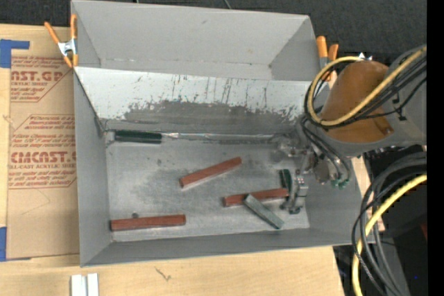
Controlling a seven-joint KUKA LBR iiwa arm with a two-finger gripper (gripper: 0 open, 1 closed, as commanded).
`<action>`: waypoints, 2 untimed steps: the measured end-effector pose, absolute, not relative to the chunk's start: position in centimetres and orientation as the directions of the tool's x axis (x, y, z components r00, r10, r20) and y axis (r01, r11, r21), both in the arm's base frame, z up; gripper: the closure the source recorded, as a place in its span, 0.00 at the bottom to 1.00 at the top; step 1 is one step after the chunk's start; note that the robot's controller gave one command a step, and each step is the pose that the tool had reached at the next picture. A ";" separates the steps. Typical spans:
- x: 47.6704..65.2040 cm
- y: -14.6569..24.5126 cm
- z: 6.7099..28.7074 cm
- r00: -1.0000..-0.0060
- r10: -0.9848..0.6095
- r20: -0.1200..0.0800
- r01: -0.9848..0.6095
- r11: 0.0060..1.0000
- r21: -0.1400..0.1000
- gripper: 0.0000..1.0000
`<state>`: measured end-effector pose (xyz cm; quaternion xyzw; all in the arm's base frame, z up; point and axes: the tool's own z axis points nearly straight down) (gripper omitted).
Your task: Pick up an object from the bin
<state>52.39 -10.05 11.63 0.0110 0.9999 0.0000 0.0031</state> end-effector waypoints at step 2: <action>50.2 -12.6 7.3 -0.969 -0.248 -0.002 -0.248 0.969 -0.001 1.00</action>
Offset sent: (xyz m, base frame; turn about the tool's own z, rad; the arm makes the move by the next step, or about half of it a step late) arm -0.0238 -0.0263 -0.0463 -0.2726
